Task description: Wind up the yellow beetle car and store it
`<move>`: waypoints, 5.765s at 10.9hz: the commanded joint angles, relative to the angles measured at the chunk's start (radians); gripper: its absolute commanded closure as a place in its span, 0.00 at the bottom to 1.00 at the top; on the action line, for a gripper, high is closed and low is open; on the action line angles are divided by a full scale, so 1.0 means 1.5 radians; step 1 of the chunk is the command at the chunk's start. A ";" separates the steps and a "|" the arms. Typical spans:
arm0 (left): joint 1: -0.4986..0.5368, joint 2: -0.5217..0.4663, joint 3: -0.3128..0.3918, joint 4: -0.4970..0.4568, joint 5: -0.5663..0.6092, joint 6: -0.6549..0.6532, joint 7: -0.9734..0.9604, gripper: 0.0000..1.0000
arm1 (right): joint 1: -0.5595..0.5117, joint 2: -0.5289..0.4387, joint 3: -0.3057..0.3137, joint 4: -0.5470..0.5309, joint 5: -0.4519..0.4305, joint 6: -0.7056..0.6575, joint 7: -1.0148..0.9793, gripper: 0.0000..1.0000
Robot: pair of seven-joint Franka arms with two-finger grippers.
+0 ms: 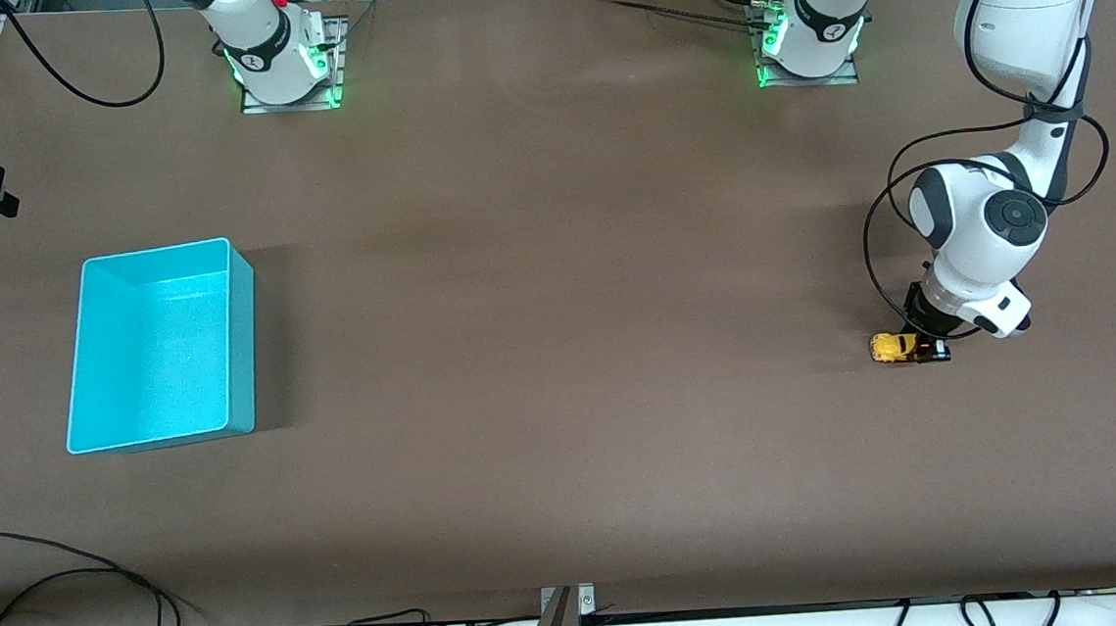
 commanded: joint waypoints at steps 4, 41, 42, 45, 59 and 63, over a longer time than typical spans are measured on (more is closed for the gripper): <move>0.014 0.065 0.026 0.033 0.013 0.021 0.023 1.00 | 0.001 0.006 0.002 0.018 0.000 -0.015 0.004 0.00; 0.012 -0.166 0.010 0.334 -0.018 -0.669 0.696 0.01 | -0.001 0.006 0.000 0.018 0.000 -0.015 0.003 0.00; 0.013 -0.165 -0.004 0.357 -0.011 -0.700 0.759 0.00 | -0.001 0.006 0.001 0.018 0.000 -0.016 0.003 0.00; 0.056 -0.189 -0.084 0.375 -0.009 -0.746 0.819 0.00 | 0.005 0.020 0.007 0.013 0.001 -0.020 0.003 0.00; 0.059 -0.238 -0.134 0.374 -0.008 -0.777 0.907 0.00 | 0.097 0.341 0.062 0.115 0.045 0.077 -0.305 0.00; 0.059 -0.238 -0.135 0.354 -0.008 -0.727 0.872 0.00 | 0.090 0.359 0.065 -0.033 0.047 0.297 -0.528 0.00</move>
